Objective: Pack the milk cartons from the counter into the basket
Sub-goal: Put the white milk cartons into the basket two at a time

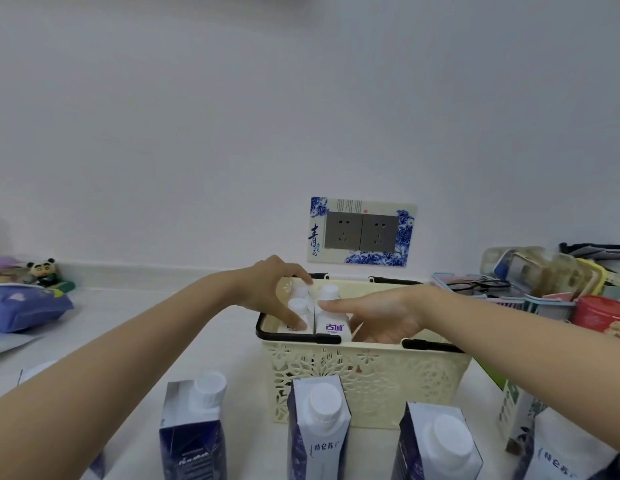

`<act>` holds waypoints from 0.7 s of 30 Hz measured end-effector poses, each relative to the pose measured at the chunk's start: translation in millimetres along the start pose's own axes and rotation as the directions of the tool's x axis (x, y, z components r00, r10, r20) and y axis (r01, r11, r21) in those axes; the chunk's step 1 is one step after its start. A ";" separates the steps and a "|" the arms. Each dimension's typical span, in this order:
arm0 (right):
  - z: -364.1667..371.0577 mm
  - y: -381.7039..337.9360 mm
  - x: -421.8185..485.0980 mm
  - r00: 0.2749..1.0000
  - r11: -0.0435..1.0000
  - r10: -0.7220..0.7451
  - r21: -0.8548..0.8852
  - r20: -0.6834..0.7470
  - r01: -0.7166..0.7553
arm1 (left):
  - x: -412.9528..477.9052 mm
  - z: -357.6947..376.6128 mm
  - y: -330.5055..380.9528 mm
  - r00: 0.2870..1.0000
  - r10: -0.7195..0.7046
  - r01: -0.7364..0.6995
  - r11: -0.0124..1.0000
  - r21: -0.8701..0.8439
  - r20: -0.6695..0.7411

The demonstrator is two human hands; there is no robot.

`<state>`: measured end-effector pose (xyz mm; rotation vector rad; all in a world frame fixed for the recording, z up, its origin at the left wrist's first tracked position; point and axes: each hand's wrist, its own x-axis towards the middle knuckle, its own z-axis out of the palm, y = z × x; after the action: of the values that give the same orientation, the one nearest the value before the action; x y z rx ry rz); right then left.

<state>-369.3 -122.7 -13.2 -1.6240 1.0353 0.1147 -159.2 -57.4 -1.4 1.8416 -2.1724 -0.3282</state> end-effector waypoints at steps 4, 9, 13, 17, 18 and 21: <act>6.2 -0.5 5.6 0.993 0.999 -0.007 0.054 0.116 0.000 | -0.8 3.3 0.2 1.000 -0.021 0.021 1.000 -0.019 0.003; 7.7 2.5 9.3 0.997 0.994 -0.040 0.106 0.067 0.032 | 0.2 6.1 -1.8 0.999 -0.018 0.017 1.000 -0.006 -0.037; 10.3 -0.8 10.9 0.997 0.997 -0.036 0.075 0.063 0.031 | -0.9 6.3 -4.5 0.998 -0.038 0.037 0.999 -0.017 -0.048; 9.0 -3.2 6.7 0.998 0.999 -0.009 0.038 0.070 0.007 | -5.2 5.4 -2.9 0.997 -0.043 0.041 0.999 -0.031 -0.063; 8.8 -4.4 3.5 0.999 1.000 -0.005 0.016 0.046 0.004 | -7.1 4.3 -2.8 0.997 -0.041 0.039 0.999 -0.035 -0.068; 7.8 -13.1 -14.6 0.995 0.999 0.013 -0.031 -0.101 -0.017 | -17.8 -2.8 -1.1 0.995 -0.032 0.027 0.998 -0.055 -0.094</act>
<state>-366.0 -108.7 2.2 -1.6654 1.1281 0.0600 -154.4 -40.0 -0.2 1.8234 -2.0549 -0.2961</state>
